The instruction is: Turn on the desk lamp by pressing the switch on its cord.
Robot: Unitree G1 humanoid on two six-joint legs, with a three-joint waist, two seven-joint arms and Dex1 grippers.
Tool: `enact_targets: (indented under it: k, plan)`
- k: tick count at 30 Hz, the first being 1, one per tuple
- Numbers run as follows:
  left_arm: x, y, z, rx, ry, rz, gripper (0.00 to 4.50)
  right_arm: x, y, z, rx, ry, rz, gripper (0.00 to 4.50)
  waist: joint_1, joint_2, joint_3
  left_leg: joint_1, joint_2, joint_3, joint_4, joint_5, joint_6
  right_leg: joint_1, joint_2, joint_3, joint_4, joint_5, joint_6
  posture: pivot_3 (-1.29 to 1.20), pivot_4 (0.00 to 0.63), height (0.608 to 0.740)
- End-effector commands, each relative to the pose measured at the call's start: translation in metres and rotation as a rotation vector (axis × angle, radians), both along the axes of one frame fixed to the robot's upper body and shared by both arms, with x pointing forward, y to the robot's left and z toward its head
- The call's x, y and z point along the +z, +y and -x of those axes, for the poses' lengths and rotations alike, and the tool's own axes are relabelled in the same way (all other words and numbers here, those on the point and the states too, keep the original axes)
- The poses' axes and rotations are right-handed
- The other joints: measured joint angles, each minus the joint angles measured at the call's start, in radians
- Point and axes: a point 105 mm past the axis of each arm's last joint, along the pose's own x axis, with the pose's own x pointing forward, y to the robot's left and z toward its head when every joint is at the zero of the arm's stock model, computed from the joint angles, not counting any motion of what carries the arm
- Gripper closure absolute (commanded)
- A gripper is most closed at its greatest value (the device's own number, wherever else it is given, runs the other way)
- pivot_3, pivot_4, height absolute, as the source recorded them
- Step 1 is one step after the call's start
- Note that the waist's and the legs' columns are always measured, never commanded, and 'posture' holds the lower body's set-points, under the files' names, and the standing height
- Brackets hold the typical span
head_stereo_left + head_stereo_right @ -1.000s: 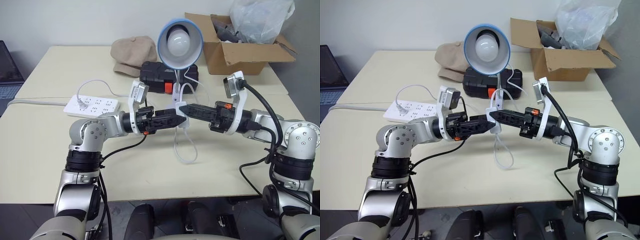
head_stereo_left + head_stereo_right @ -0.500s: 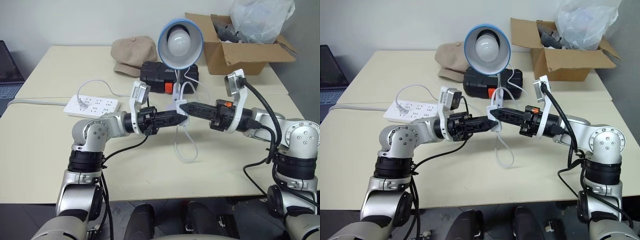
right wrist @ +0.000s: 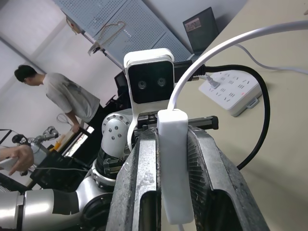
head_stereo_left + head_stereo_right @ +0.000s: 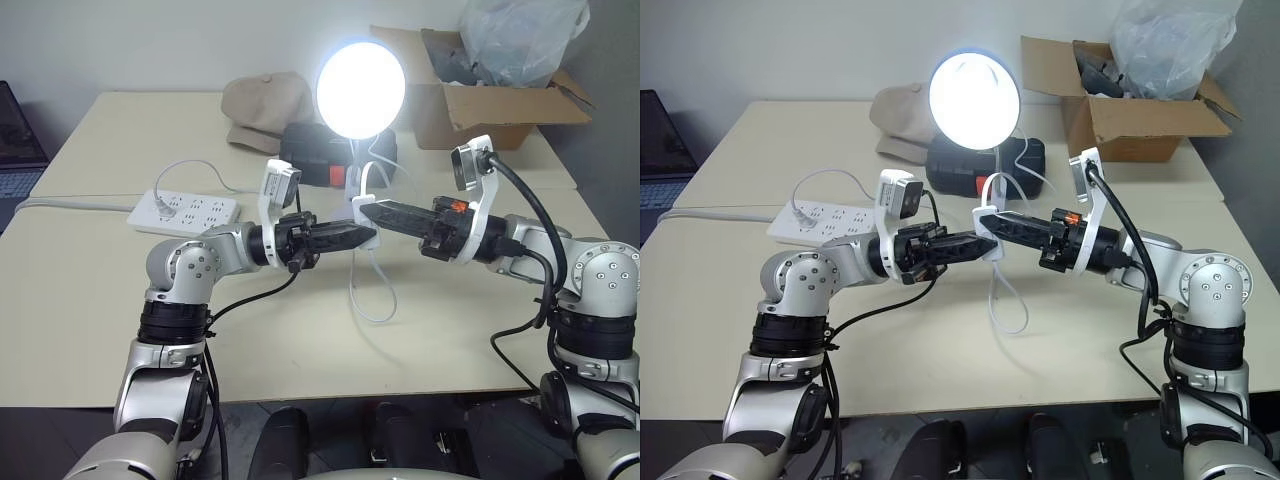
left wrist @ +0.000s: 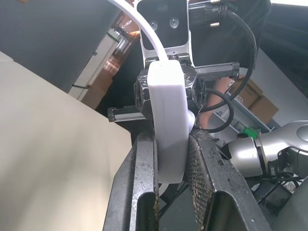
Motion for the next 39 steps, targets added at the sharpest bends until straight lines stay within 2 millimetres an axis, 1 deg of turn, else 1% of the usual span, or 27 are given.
enact_targets:
  k: [1, 2, 4, 9, 15, 17, 19, 21, 24, 26, 29, 32, 36, 39]
  plan:
    - [0.001, 0.000, -0.001, 0.007, 0.009, -0.022, 3.33, 0.013, 0.004, 0.008, 0.041, -0.040, -0.043, 4.11, 0.000, 0.000, 0.000, 0.000, 0.000, 0.000, 0.000, 0.000, 0.000, 0.000, 0.000, 0.000, 0.000, 0.000, 0.000, 0.00, 0.150, 0.740]
    - [0.001, 0.001, -0.001, 0.005, 0.010, -0.022, 3.20, 0.013, 0.004, 0.008, 0.040, -0.039, -0.042, 4.11, 0.000, 0.000, 0.000, 0.000, 0.000, 0.000, 0.000, 0.000, 0.000, 0.000, 0.000, 0.000, 0.000, 0.000, 0.000, 0.00, 0.150, 0.740]
    - [0.001, 0.002, 0.001, -0.002, 0.013, -0.017, 2.71, 0.012, 0.003, 0.008, 0.038, -0.038, -0.042, 4.11, 0.000, 0.000, 0.000, 0.000, 0.000, 0.000, 0.000, 0.000, 0.000, 0.000, 0.000, 0.000, 0.000, 0.000, 0.000, 0.00, 0.150, 0.740]
    - [0.000, 0.008, 0.003, -0.002, 0.021, -0.022, 1.89, 0.012, 0.002, 0.006, 0.026, -0.032, -0.050, 4.11, 0.000, 0.000, 0.000, 0.000, 0.000, 0.000, 0.000, 0.000, 0.000, 0.000, 0.000, 0.000, 0.000, 0.000, 0.000, 0.00, 0.150, 0.740]
    - [-0.005, 0.017, 0.006, 0.038, -0.018, -0.069, 0.78, 0.009, -0.005, -0.002, -0.020, -0.020, -0.037, 4.11, 0.000, 0.000, 0.000, 0.000, 0.000, 0.000, 0.000, 0.000, 0.000, 0.000, 0.000, 0.000, 0.000, 0.000, 0.000, 0.00, 0.150, 0.740]
    - [-0.004, 0.021, 0.005, 0.076, -0.042, -0.078, 0.41, 0.004, -0.008, -0.007, -0.051, -0.010, -0.020, 4.11, 0.001, 0.000, 0.000, 0.000, 0.000, 0.000, 0.000, 0.000, 0.000, 0.000, 0.000, 0.000, 0.000, 0.000, 0.000, 0.00, 0.150, 0.740]
    - [-0.005, 0.027, 0.009, 0.118, -0.121, -0.130, 0.02, -0.007, -0.013, -0.015, -0.099, 0.015, 0.012, 4.11, 0.001, 0.000, 0.000, 0.000, 0.000, 0.000, 0.000, 0.000, 0.000, 0.000, 0.000, 0.000, 0.000, 0.000, 0.000, 0.00, 0.150, 0.740]
    - [-0.006, 0.029, 0.016, 0.133, -0.194, -0.172, 0.00, -0.019, -0.017, -0.021, -0.140, 0.041, 0.042, 4.11, -0.001, 0.000, 0.000, 0.000, 0.000, 0.000, 0.000, 0.000, 0.000, 0.000, 0.000, 0.000, -0.001, 0.000, 0.000, 0.00, 0.150, 0.740]
    - [-0.010, 0.030, 0.028, 0.143, -0.334, -0.267, 0.00, -0.040, -0.024, -0.037, -0.233, 0.087, 0.109, 4.11, 0.000, 0.000, 0.000, 0.000, 0.000, 0.000, -0.001, 0.000, 0.000, 0.000, 0.000, 0.001, -0.001, 0.000, 0.000, 0.00, 0.150, 0.740]
    - [-0.013, 0.032, 0.033, 0.153, -0.388, -0.310, 0.00, -0.052, -0.029, -0.048, -0.301, 0.117, 0.150, 4.11, -0.001, 0.000, 0.000, 0.000, 0.000, 0.001, 0.000, 0.000, 0.000, 0.000, 0.000, 0.001, -0.001, 0.000, 0.000, 0.00, 0.150, 0.740]
    - [-0.019, 0.038, 0.029, 0.229, -0.454, -0.389, 0.00, -0.068, -0.033, -0.063, -0.371, 0.149, 0.207, 4.11, 0.001, 0.000, 0.000, 0.000, 0.000, 0.001, 0.000, 0.000, 0.000, 0.000, 0.000, 0.001, -0.001, 0.000, 0.000, 0.00, 0.150, 0.740]
    - [-0.025, 0.042, 0.030, 0.257, -0.464, -0.426, 0.00, -0.082, -0.034, -0.071, -0.413, 0.183, 0.261, 4.11, 0.001, 0.000, 0.000, 0.000, 0.000, 0.001, -0.001, 0.000, 0.000, 0.000, 0.000, 0.001, -0.001, 0.000, 0.000, 0.00, 0.150, 0.740]
    - [-0.032, 0.039, 0.033, 0.263, -0.473, -0.451, 0.00, -0.101, -0.038, -0.080, -0.466, 0.226, 0.340, 4.11, 0.001, 0.000, 0.000, 0.000, 0.000, 0.001, -0.001, 0.000, 0.000, 0.000, 0.000, 0.001, -0.001, 0.000, 0.000, 0.00, 0.150, 0.740]
    - [-0.041, 0.035, 0.040, 0.234, -0.478, -0.473, 0.00, -0.118, -0.047, -0.090, -0.540, 0.266, 0.392, 4.11, 0.001, 0.000, 0.000, 0.000, 0.000, 0.001, -0.001, 0.000, 0.000, 0.000, 0.000, 0.001, -0.001, 0.000, 0.000, 0.00, 0.150, 0.740]
